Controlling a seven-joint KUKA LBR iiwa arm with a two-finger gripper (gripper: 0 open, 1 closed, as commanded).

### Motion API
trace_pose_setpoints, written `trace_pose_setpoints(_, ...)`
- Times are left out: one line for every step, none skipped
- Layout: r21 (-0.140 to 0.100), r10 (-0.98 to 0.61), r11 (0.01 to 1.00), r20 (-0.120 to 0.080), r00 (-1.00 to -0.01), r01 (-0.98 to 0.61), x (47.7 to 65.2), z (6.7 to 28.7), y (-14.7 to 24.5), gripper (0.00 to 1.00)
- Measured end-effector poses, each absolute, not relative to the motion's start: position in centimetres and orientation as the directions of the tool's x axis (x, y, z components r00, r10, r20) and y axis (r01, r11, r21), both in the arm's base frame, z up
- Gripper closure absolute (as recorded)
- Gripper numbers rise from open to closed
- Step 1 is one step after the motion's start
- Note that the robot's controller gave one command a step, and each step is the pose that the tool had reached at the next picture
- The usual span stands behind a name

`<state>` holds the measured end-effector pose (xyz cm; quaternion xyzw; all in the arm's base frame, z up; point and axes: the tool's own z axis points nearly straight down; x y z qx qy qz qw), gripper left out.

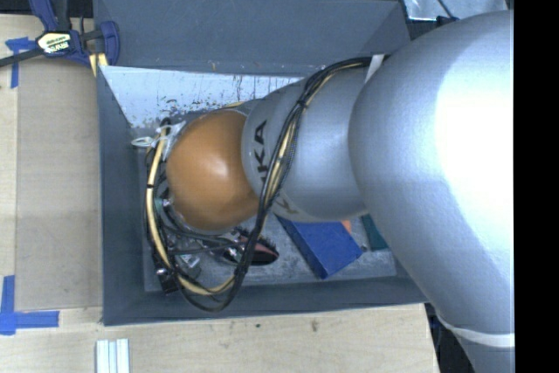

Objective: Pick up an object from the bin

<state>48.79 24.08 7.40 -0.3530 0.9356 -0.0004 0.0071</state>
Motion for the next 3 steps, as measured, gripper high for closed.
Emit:
trace_pose_setpoints(-0.004,-0.66,0.751,-0.01,-0.751,-0.66,48.7,7.9,24.0,1.0)
trace_pose_setpoints(-0.001,-0.66,0.751,-0.004,-0.751,-0.66,48.6,9.2,24.1,1.0)
trace_pose_setpoints(0.0,-0.66,0.751,-0.003,-0.751,-0.66,48.6,10.1,24.1,1.0)
